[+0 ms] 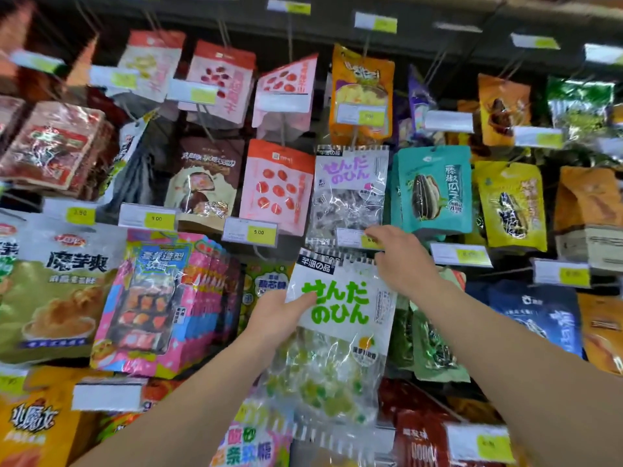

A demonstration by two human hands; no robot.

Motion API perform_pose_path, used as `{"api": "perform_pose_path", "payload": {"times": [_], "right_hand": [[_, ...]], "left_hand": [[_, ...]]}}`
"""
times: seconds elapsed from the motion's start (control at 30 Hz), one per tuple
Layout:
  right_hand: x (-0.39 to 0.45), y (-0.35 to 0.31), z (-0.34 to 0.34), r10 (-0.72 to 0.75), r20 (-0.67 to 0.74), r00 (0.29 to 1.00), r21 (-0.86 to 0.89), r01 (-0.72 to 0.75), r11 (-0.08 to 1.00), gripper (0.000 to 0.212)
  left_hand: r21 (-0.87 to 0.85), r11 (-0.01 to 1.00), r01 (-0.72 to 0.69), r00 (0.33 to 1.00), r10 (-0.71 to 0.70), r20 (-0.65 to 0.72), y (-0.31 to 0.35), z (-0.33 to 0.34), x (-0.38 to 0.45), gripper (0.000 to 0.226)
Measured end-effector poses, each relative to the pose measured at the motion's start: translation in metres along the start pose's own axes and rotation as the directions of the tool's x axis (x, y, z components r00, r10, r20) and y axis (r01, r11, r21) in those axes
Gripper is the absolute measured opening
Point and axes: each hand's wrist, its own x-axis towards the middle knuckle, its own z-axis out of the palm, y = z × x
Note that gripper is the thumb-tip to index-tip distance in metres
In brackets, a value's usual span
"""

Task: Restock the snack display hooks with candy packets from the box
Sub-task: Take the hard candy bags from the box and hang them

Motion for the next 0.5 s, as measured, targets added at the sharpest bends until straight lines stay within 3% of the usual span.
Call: {"api": "perform_pose_path", "payload": {"times": [0.13, 0.27, 0.5], "right_hand": [[0.005, 0.006, -0.005, -0.025, -0.100, 0.995, 0.118, 0.037, 0.992, 0.032], [0.007, 0.010, -0.008, -0.061, -0.054, 0.997, 0.124, 0.067, 0.990, 0.030], [0.022, 0.018, -0.004, 0.026, -0.085, 0.996, 0.187, -0.010, 0.982, 0.027]], "left_hand": [[0.018, 1.000, 0.009, 1.000, -0.009, -0.025, 0.001, 0.011, 0.009, 0.019], [0.034, 0.999, 0.027, 0.998, -0.025, -0.056, 0.002, 0.019, 0.016, 0.023], [0.025, 0.999, 0.024, 0.996, -0.022, -0.087, 0.002, 0.028, 0.024, 0.020]]}}
